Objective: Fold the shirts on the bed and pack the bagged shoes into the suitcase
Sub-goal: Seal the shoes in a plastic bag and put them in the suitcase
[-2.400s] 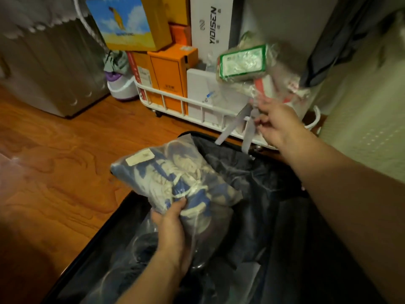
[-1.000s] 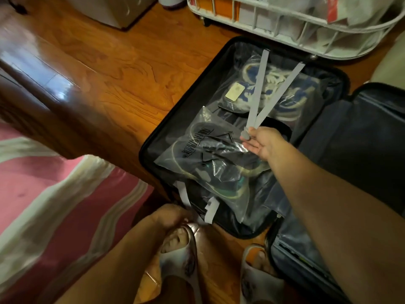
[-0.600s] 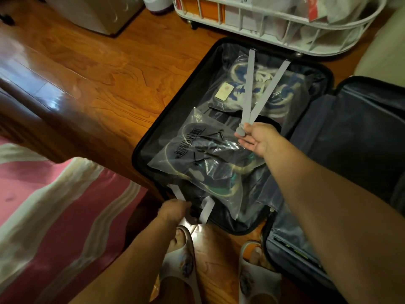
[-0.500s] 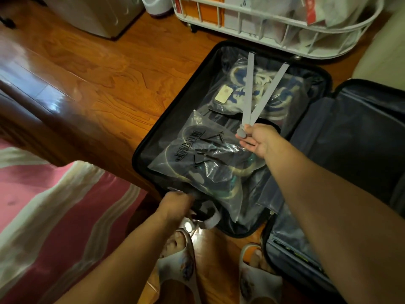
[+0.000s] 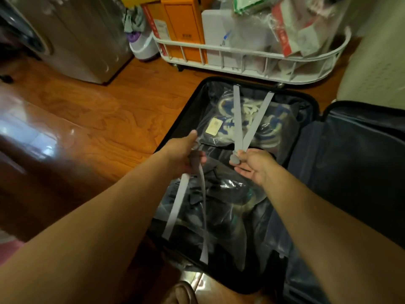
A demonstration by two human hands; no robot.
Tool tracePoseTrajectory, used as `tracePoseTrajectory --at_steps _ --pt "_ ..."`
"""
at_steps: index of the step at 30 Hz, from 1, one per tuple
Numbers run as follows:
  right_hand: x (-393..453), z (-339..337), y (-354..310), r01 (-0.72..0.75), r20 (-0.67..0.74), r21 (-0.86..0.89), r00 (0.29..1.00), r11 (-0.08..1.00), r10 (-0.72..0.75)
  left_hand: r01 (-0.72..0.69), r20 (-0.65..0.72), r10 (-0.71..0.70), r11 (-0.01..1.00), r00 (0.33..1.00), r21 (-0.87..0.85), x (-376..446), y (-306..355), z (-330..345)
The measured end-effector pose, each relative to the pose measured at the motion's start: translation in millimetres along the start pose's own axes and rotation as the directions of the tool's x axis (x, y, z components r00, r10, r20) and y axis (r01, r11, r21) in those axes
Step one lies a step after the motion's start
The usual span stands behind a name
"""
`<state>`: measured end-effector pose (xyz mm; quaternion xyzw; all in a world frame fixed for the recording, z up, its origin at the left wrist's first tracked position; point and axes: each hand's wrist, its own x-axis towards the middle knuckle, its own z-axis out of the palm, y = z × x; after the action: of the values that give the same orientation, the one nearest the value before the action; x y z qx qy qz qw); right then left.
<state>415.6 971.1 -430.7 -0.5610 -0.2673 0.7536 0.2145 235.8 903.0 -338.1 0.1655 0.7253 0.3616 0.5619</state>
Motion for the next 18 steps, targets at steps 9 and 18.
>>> tracePoseTrajectory --at_steps 9,18 --pt "22 5 -21 0.064 0.065 0.045 0.996 0.997 -0.067 -0.317 0.350 0.129 0.767 0.928 0.559 46 8 3" --pt "21 16 -58 0.195 0.091 0.067 0.976 0.979 -0.200 -0.270 0.254 0.218 0.945 0.942 0.187 58 -17 12"
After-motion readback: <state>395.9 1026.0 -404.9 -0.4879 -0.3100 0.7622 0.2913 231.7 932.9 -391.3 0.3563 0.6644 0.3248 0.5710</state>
